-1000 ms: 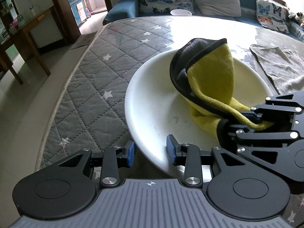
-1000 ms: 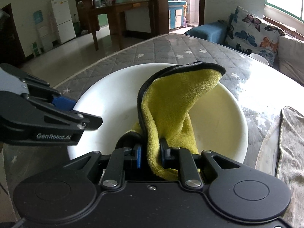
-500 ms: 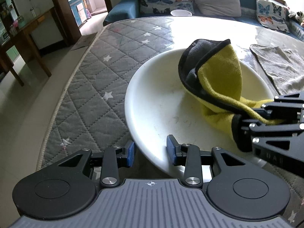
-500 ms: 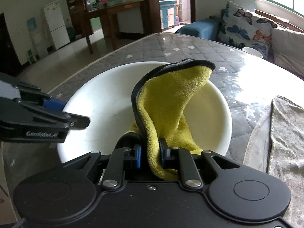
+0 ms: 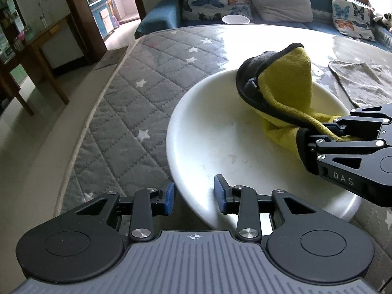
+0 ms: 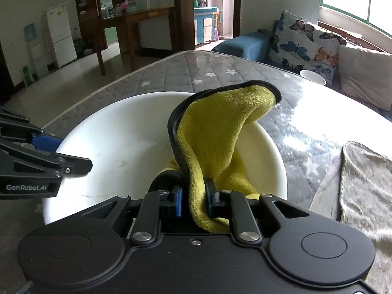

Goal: Clean bowl
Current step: 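Sweep the cloth across the basin bottom while the left tool steadies the rim, then wipe the yellow cloth along the basin wall with the right tool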

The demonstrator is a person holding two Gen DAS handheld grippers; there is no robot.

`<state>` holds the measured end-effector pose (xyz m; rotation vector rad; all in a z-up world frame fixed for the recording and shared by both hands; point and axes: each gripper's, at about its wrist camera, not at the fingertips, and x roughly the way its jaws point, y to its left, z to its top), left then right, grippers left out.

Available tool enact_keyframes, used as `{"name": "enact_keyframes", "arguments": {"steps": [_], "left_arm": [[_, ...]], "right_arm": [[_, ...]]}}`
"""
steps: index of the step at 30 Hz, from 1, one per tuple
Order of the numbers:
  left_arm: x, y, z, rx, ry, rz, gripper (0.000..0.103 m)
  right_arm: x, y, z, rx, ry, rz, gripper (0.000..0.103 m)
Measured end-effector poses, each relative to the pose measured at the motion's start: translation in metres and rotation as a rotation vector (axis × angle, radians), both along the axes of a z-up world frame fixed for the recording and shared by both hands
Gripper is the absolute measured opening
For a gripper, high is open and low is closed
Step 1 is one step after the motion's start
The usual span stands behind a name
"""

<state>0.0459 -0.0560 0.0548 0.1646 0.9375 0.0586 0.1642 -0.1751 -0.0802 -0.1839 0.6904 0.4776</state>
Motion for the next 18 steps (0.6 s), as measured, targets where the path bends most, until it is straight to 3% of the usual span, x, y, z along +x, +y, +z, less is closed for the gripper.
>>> {"name": "enact_keyframes", "arguments": {"steps": [18], "left_arm": [[0.035,0.007,-0.003,0.017,0.005,0.026,0.033]], "right_arm": [[0.023,0.013,-0.004,-0.016,-0.04,0.003,0.019]]}}
